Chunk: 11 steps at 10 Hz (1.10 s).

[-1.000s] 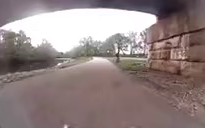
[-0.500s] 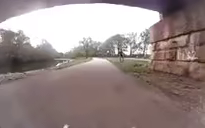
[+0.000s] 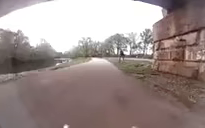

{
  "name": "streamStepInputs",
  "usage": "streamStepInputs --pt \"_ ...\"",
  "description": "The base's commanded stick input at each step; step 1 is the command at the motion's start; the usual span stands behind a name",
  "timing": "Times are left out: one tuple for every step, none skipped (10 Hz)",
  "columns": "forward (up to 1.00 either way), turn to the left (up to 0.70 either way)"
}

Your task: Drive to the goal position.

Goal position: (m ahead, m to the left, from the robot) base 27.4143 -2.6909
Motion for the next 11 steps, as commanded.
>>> streamStepInputs --pt "1.00 0.00" --pt "1.00 0.00" --pt "1.00 0.00" --pt "1.00 0.00" --pt "1.00 0.00" --pt "1.00 0.00" --pt "1.00 0.00" --pt "1.00 0.00" --pt "1.00 0.00" --pt "1.00 0.00" --pt "1.00 0.00"
